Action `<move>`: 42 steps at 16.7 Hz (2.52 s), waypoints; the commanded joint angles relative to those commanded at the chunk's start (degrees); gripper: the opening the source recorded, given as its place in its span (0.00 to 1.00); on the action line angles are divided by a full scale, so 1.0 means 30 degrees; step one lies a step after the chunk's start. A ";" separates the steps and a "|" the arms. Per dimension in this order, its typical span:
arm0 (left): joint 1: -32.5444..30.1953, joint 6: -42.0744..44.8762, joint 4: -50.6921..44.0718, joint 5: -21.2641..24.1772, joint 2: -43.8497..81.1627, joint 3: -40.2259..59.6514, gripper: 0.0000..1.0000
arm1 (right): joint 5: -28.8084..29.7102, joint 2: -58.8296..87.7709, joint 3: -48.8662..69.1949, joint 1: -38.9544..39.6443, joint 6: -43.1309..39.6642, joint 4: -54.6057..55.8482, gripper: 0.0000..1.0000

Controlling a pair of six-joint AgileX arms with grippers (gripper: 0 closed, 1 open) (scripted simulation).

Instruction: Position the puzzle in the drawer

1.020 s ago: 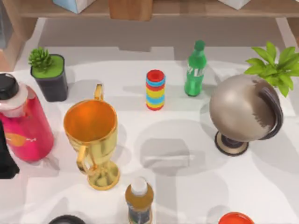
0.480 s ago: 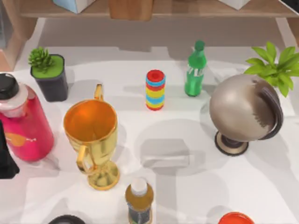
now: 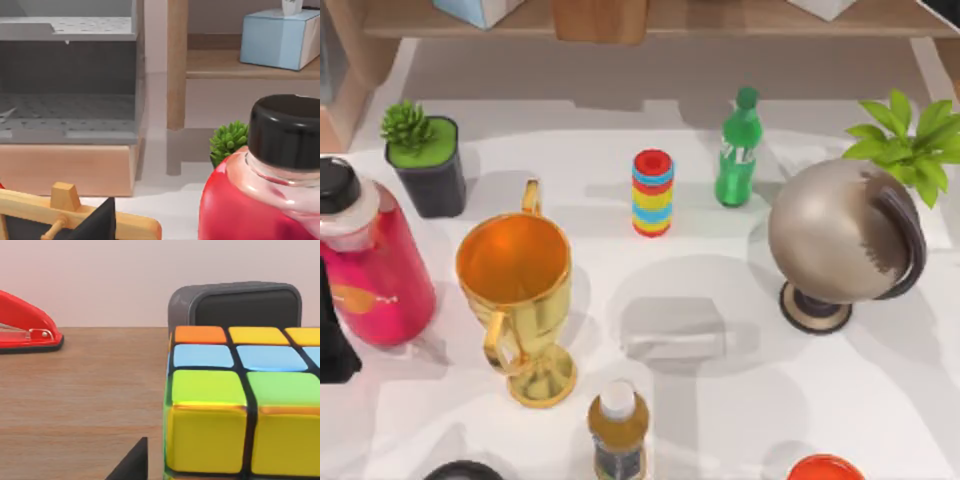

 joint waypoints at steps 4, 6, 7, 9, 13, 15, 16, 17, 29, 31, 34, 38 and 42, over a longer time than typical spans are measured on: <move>0.0000 0.0000 0.0000 0.0000 0.0000 0.0000 1.00 | 0.0000 0.0000 0.0000 0.0000 0.0000 0.0000 0.32; 0.0000 0.0000 0.0000 0.0000 0.0000 0.0000 1.00 | 0.0000 0.0000 0.0000 0.0000 0.0000 0.0000 0.17; 0.0000 0.0000 0.0000 0.0000 0.0000 0.0000 1.00 | 0.0000 0.0000 0.0000 0.0000 0.0000 0.0000 0.10; 0.0000 0.0000 0.0000 0.0000 0.0000 0.0000 1.00 | 0.0000 0.0000 0.0000 0.0000 0.0000 0.0000 0.00; 0.0000 0.0000 0.0000 0.0000 0.0000 0.0000 1.00 | 0.0000 0.0000 0.0000 0.0000 0.0000 0.0000 0.00; 0.0000 0.0000 0.0000 0.0000 0.0000 0.0000 1.00 | 0.0000 0.0000 0.0000 0.0000 0.0000 0.0000 0.00; 0.0000 0.0000 0.0000 0.0000 0.0000 0.0000 1.00 | 0.0000 0.0000 0.0000 0.0000 0.0000 0.0000 0.00; 0.0000 0.0000 0.0000 0.0000 0.0000 0.0000 1.00 | -0.0009 -0.0019 0.0010 -0.0035 0.0030 -0.0004 0.00; 0.0000 0.0000 0.0000 0.0000 0.0000 0.0000 1.00 | 0.0369 -0.1138 -0.0271 0.0284 0.0075 -0.0838 0.00; 0.0000 0.0000 0.0000 0.0000 0.0000 0.0000 1.00 | 0.0327 -0.1518 -0.0031 -0.0081 0.0146 -0.1419 0.00; 0.0000 0.0000 0.0000 0.0000 0.0000 0.0000 1.00 | 0.0163 -0.2630 0.0941 -0.1721 0.0344 -0.3803 0.00; 0.0000 0.0000 0.0000 0.0000 0.0000 0.0000 1.00 | -0.0318 -0.4157 0.3272 -0.5461 0.0423 -0.9150 0.00; 0.0000 0.0000 0.0000 0.0000 0.0000 0.0000 1.00 | -0.1397 -0.4483 0.6057 -0.9936 -0.0219 -1.5578 0.00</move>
